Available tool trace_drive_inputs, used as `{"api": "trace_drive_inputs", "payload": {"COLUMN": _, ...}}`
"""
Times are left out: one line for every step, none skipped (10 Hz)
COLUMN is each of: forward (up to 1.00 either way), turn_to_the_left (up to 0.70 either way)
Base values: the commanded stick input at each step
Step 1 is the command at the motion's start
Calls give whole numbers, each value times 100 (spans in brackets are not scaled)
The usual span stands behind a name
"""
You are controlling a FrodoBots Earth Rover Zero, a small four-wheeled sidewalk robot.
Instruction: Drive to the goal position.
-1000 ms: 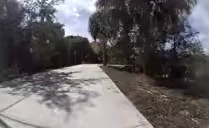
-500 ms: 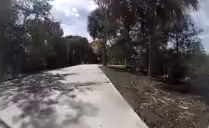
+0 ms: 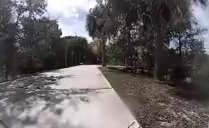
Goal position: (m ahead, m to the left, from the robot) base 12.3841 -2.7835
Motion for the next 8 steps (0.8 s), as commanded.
{"api": "trace_drive_inputs", "payload": {"forward": 85, "turn_to_the_left": 24}}
{"api": "trace_drive_inputs", "payload": {"forward": 85, "turn_to_the_left": 18}}
{"api": "trace_drive_inputs", "payload": {"forward": 85, "turn_to_the_left": 2}}
{"api": "trace_drive_inputs", "payload": {"forward": 85, "turn_to_the_left": 0}}
{"api": "trace_drive_inputs", "payload": {"forward": 85, "turn_to_the_left": 0}}
{"api": "trace_drive_inputs", "payload": {"forward": 85, "turn_to_the_left": 0}}
{"api": "trace_drive_inputs", "payload": {"forward": 85, "turn_to_the_left": 0}}
{"api": "trace_drive_inputs", "payload": {"forward": 85, "turn_to_the_left": 0}}
